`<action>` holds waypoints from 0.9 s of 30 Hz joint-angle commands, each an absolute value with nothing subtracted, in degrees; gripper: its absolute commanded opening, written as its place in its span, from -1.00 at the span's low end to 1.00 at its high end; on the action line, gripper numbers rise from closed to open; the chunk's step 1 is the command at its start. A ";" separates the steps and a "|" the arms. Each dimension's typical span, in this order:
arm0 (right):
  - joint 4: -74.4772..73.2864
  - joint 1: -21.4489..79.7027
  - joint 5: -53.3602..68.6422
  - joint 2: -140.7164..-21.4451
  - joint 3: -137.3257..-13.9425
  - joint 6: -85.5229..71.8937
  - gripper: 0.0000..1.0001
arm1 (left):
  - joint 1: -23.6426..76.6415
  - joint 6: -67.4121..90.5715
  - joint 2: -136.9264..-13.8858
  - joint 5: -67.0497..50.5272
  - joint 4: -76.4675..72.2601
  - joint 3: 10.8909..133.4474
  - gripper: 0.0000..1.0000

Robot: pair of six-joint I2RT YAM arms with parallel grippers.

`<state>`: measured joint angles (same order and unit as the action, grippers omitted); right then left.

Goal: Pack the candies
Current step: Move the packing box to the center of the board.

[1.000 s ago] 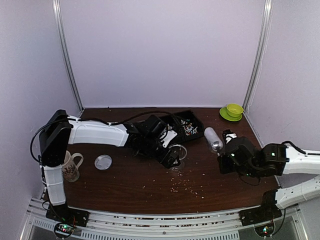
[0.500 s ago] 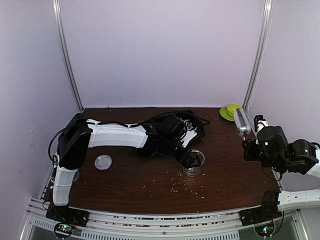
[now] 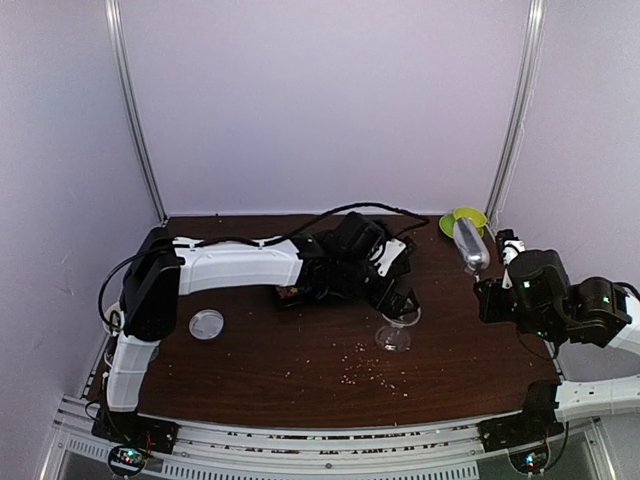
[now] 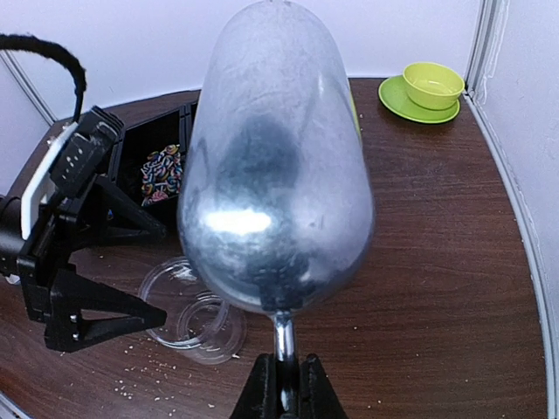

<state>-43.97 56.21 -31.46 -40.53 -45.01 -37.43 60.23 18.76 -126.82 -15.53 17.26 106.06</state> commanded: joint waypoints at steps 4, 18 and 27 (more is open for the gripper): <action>-39.78 56.01 -29.42 -40.28 -47.47 -34.58 -1.00 | 59.51 16.87 -120.53 -7.14 17.21 104.29 0.96; -42.68 55.98 -30.61 -38.13 -49.30 -34.71 -1.00 | 59.54 13.63 -130.29 -0.08 33.33 115.19 0.95; -42.40 55.96 -30.17 -37.36 -48.87 -34.96 -1.00 | 59.50 11.46 -135.29 8.49 38.05 120.41 0.91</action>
